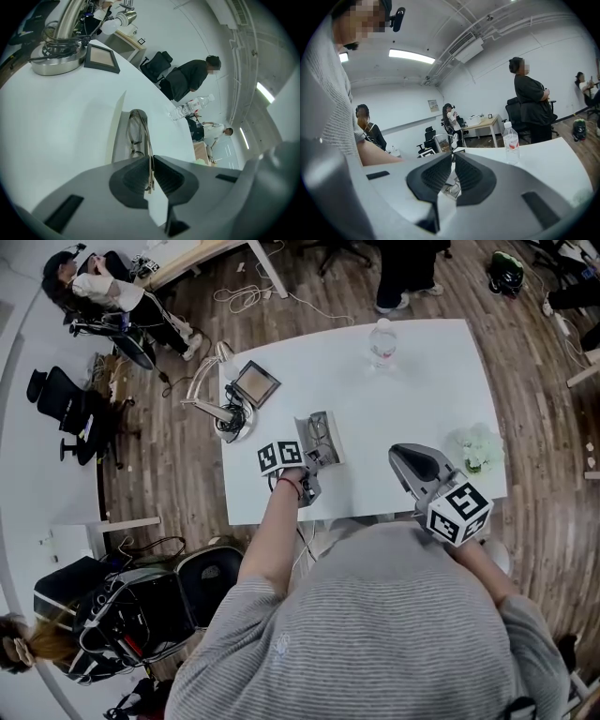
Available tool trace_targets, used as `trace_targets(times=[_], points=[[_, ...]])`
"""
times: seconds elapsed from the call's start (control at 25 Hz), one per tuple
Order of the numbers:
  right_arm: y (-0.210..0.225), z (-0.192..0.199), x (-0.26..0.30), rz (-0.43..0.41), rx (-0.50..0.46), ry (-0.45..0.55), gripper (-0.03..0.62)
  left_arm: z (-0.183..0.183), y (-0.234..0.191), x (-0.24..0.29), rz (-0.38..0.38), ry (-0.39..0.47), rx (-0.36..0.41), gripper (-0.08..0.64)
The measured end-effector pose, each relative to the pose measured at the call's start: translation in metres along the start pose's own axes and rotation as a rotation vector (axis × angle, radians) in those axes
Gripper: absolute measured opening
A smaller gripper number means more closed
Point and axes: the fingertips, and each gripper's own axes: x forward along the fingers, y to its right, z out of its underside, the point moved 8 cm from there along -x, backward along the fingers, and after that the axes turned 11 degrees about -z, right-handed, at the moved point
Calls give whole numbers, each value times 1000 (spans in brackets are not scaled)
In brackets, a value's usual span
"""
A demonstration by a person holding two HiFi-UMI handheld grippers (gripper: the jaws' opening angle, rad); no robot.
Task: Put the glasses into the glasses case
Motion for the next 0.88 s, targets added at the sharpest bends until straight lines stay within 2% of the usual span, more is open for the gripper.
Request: trace_targets(times=[0.28,0.88], points=[[2,7,-7,14,8,13,17,1,3,9,-40,-15,54,37],[1,7,-11,28,9,11,17,6,14,19,-46,-47,78,37]])
